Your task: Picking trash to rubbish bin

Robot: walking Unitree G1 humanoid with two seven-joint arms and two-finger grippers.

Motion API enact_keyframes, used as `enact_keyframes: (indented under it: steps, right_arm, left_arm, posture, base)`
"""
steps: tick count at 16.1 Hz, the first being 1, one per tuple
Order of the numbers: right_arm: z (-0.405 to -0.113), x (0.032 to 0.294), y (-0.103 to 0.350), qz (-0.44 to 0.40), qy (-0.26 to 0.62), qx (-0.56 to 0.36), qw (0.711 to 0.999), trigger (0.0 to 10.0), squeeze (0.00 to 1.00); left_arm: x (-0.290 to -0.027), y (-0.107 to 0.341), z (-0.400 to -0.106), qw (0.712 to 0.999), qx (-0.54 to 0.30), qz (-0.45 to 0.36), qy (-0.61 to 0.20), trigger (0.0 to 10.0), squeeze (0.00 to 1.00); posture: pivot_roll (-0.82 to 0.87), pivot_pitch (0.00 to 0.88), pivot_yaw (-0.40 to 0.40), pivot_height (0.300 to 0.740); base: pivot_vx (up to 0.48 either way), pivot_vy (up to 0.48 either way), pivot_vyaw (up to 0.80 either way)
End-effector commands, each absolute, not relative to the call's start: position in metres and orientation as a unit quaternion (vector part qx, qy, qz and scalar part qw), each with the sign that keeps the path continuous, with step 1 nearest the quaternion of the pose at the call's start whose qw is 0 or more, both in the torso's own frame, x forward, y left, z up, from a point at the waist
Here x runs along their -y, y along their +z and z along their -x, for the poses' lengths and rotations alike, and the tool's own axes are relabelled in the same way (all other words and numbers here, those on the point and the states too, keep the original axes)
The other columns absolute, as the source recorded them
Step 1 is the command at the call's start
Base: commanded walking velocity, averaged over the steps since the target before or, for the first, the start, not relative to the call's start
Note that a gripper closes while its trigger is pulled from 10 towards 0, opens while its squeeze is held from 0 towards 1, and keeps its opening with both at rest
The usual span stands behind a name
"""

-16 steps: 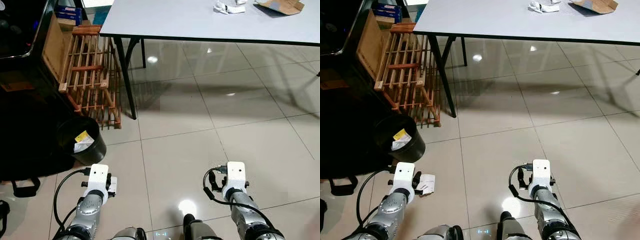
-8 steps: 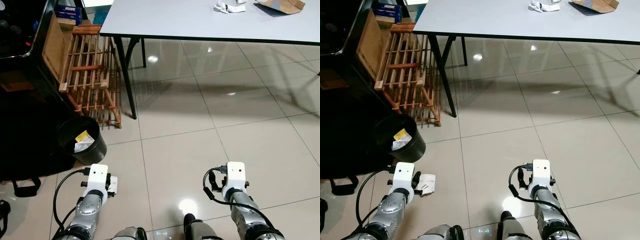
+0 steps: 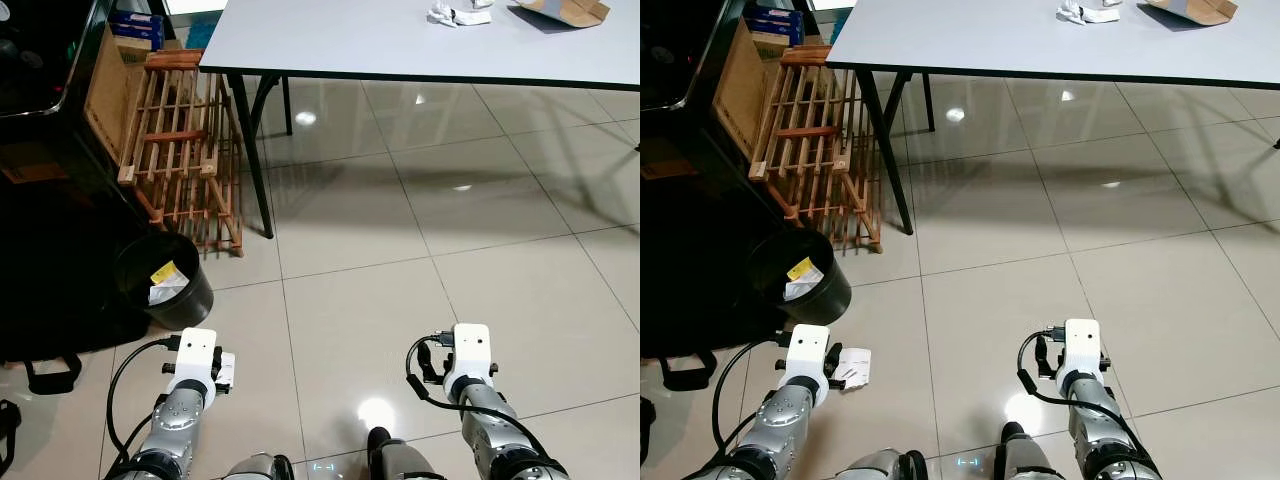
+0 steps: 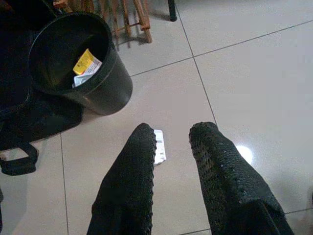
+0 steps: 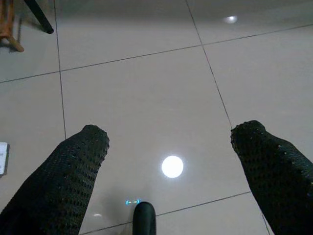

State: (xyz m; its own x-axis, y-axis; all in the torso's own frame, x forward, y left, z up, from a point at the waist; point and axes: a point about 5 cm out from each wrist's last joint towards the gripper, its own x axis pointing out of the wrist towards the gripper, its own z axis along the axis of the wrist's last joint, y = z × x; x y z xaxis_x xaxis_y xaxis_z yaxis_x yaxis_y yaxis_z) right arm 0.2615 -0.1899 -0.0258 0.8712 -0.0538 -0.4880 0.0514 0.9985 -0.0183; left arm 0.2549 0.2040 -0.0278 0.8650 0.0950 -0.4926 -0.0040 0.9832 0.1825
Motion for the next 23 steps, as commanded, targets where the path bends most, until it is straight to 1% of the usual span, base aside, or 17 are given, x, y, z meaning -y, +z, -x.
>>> enact_keyframes:
  steps: [1, 16, 23]
  right_arm:
    - [-0.2535, 0.1885, -0.0327, -0.002, -0.028, -0.267, 0.963, 10.0, 0.0]
    - [-0.2535, 0.1852, -0.0332, -0.003, -0.024, -0.267, 0.963, 10.0, 0.0]
    - [-0.2538, 0.1876, -0.0325, -0.002, -0.027, -0.266, 0.964, 10.0, 0.0]
  left_arm:
    - [-0.2071, -0.032, -0.2499, 0.957, -0.273, -0.09, 0.026, 10.0, 0.0]
    - [-0.2073, -0.0309, -0.2515, 0.957, -0.273, -0.093, 0.02, 10.0, 0.0]
    - [-0.2084, -0.0316, -0.2503, 0.957, -0.274, -0.092, 0.022, 10.0, 0.0]
  posture:
    - [-0.02, 0.174, 0.069, 0.74]
    - [-0.02, 0.157, 0.077, 0.74]
    - [-0.02, 0.18, 0.072, 0.74]
  base:
    - [0.0, 0.0, 0.0]
    - [0.0, 0.0, 0.0]
    - [0.0, 0.0, 0.0]
